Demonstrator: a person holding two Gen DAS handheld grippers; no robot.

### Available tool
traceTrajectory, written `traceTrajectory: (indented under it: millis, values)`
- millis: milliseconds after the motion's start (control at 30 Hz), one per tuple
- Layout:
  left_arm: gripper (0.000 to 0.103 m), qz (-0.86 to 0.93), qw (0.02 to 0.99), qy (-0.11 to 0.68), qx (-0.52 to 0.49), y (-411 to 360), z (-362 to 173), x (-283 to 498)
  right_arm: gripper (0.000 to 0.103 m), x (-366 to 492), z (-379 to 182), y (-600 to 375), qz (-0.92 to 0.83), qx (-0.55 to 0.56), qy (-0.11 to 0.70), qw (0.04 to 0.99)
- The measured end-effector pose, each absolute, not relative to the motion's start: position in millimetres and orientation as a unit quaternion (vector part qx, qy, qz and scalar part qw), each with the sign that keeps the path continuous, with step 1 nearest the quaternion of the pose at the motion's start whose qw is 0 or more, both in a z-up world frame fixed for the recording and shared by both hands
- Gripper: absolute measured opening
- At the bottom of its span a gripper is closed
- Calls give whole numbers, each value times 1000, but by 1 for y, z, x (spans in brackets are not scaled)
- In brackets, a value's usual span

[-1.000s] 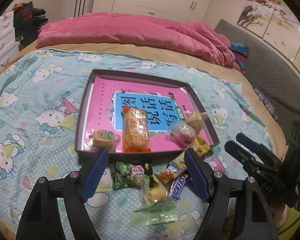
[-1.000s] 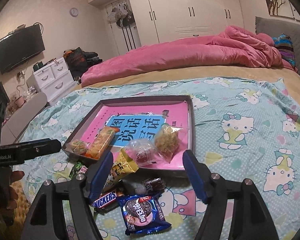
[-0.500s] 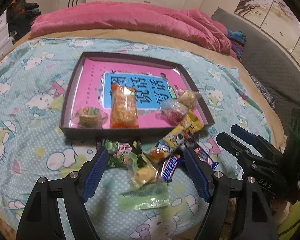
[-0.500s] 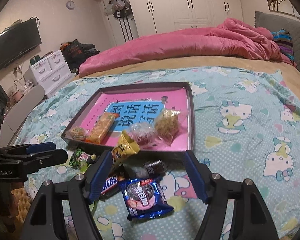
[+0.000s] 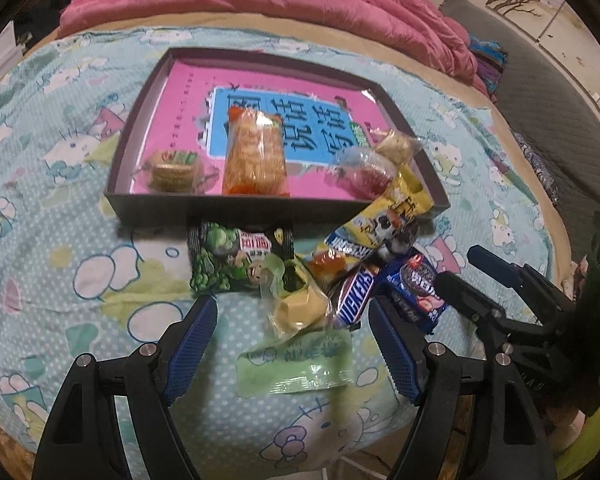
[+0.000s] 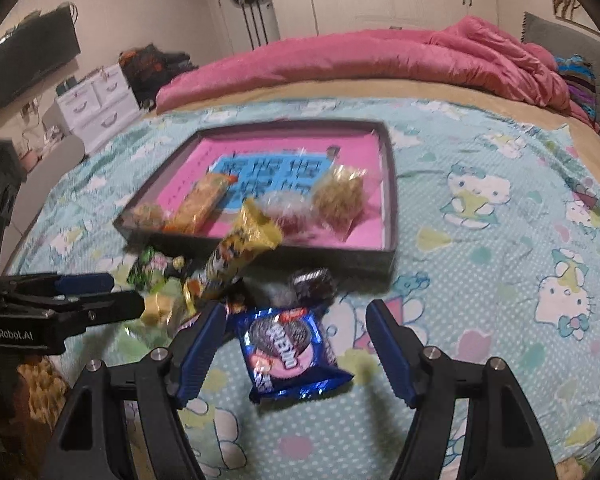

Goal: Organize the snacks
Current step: 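Grasp the blue Oreo pack with right tool while left grasps clear yellow-snack bag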

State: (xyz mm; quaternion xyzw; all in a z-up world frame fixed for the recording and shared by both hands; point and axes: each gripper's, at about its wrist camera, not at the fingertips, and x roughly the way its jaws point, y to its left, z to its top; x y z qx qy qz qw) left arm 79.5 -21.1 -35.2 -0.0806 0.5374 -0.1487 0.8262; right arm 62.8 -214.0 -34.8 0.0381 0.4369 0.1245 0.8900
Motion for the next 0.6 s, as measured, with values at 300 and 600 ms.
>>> traceTrajectory:
  millis: [300,600]
  values:
    - [79,-150,814,556,-78,-25,-50,82,72,63,-57,-201,132,9,477,869]
    - [79,-146,805,569,-79,-30,-59,87,72,66,-68,-195,125,-14,494,860]
